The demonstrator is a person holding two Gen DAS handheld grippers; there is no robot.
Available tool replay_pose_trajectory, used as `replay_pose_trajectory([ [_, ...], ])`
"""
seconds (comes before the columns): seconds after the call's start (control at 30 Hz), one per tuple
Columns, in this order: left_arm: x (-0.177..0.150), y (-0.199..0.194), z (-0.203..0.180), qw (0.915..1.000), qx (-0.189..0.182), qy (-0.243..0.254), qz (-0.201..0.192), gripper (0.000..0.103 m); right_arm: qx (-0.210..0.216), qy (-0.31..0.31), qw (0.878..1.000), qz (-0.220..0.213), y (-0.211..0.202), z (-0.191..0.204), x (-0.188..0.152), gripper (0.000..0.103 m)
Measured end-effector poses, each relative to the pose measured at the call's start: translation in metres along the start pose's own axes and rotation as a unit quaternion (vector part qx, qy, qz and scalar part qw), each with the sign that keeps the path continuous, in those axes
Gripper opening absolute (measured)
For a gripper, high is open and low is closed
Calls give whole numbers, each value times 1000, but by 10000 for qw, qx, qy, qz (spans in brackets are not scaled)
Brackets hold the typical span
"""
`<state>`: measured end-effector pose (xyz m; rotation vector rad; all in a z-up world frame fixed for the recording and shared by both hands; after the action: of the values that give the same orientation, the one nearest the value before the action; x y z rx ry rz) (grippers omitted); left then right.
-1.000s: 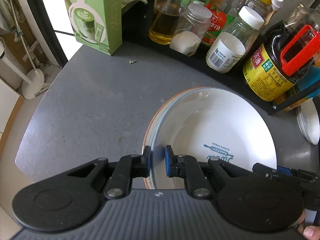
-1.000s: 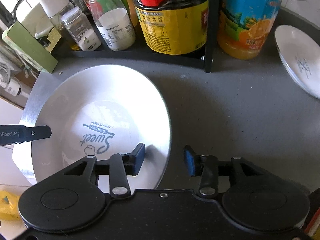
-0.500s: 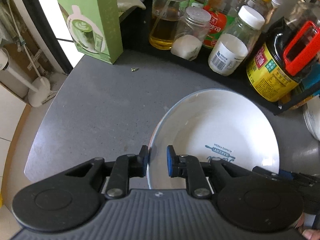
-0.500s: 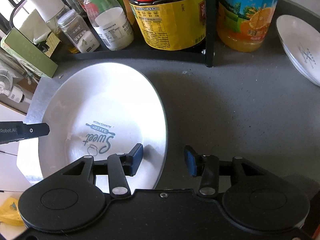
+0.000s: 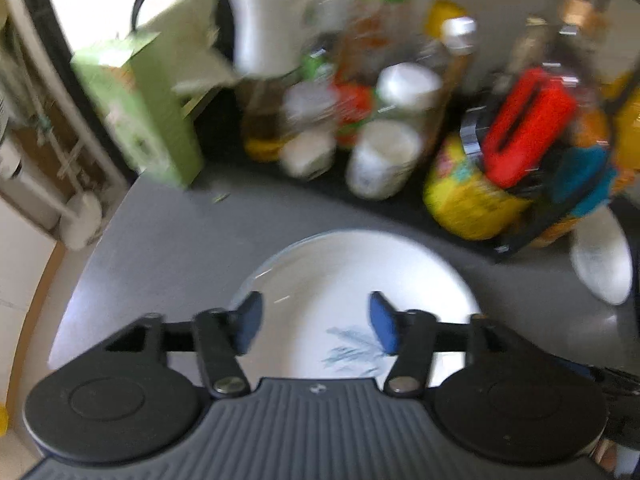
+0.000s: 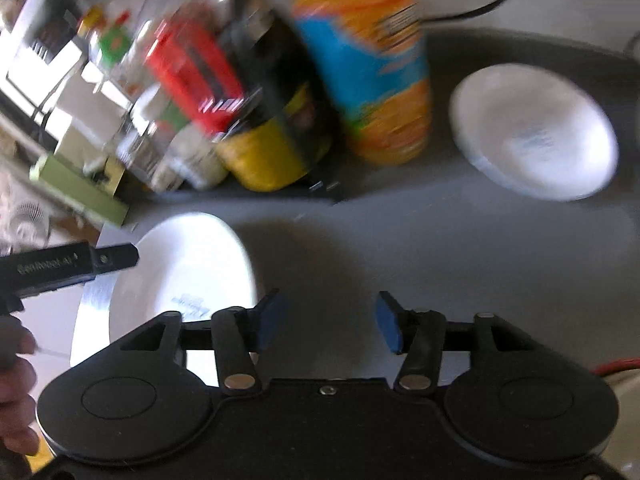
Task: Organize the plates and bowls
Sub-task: 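Move both grippers toward the small white 'Bakery' plate by the rice cooker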
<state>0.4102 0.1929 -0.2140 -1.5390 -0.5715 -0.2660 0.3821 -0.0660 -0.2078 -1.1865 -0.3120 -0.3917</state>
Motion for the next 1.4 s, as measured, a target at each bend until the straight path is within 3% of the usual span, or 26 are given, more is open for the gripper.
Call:
replay_pose_trajectory([
  [0.07, 0, -3, -26, 9997, -101, 185, -95, 68, -38, 106, 9998, -182, -14, -18, 5, 62],
  [0.27, -5, -2, -96, 9978, -439, 493, -39, 68, -244, 260, 9984, -429, -35, -64, 14, 72],
  [0.53, -17, 2, -168, 9949, -626, 793, 31, 68, -424, 313, 9966, -637, -55, -107, 20, 89],
  [1.1, -33, 35, -276, 9880, -1025, 1149, 132, 68, -839, 431, 9927, -753, -86, -185, 6, 89],
  [1.4, -41, 61, -302, 9908, -1105, 769, 158, 65, -940, 418, 9922, -706, -95, -200, -7, 89],
])
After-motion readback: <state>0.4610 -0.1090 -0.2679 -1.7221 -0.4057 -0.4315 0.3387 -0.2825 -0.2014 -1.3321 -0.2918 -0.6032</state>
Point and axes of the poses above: each gripper's, at about its wrist camera, not at the fingertips, and y roughly the way its jaws point, z to its left, x to its top, the point moved 7 cm from there along y, roughly the way its jaws point, and after that the axes turned 3 degrees about -z, right-handed, at the moved point
